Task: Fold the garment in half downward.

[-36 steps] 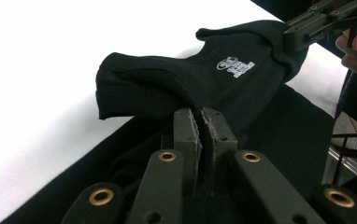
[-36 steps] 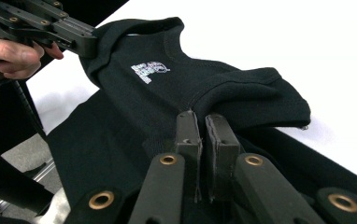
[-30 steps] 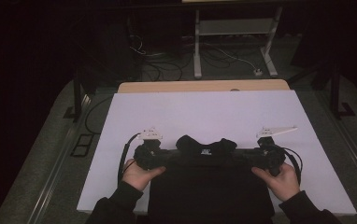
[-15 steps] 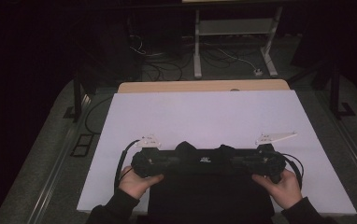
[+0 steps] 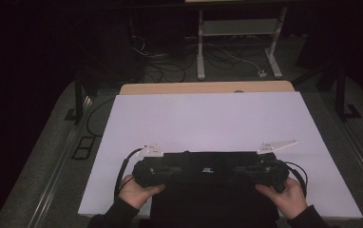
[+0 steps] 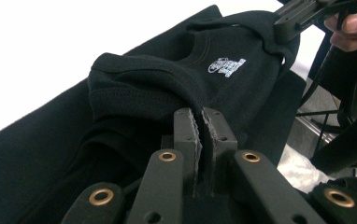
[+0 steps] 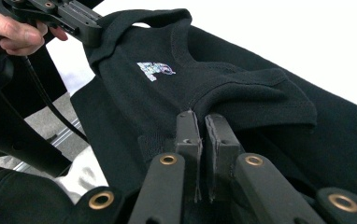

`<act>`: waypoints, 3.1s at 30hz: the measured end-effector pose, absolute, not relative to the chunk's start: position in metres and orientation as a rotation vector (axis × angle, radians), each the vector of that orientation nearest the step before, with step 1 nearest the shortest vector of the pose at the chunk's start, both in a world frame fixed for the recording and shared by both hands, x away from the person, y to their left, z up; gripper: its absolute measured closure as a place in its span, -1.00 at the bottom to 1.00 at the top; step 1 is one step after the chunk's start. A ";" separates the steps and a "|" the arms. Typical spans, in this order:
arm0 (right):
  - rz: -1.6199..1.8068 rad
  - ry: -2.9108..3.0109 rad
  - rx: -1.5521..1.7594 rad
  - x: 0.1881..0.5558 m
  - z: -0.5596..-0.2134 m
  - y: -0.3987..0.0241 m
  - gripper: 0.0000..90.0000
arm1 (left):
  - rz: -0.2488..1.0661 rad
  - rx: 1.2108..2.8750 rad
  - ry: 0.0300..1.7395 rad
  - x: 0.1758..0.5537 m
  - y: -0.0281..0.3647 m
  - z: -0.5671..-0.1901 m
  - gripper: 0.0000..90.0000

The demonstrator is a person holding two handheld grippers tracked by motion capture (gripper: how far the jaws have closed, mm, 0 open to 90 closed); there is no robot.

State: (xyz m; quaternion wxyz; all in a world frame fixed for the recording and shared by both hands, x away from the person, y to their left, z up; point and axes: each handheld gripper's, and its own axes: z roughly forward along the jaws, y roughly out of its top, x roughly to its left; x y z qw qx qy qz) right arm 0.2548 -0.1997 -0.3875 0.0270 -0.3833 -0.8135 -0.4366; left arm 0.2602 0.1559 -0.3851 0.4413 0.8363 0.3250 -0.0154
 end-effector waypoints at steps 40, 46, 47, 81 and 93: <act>-1.038 -2.495 -1.204 0.231 -0.423 -0.193 0.84 | -0.178 2.280 0.895 0.228 0.137 -0.422 0.83; -0.999 -2.491 -1.210 0.231 -0.426 -0.191 0.81 | -0.169 2.293 0.880 0.229 0.137 -0.423 0.74; -0.998 -2.491 -1.213 0.230 -0.426 -0.191 0.75 | -0.157 2.306 0.866 0.229 0.137 -0.423 0.70; -1.209 -2.538 -1.215 0.234 -0.395 -0.208 -1.00 | -0.131 2.221 0.737 0.234 0.144 -0.397 -1.00; -1.236 -2.532 -1.285 0.246 -0.390 -0.223 -1.00 | -0.071 2.209 0.727 0.242 0.154 -0.388 -1.00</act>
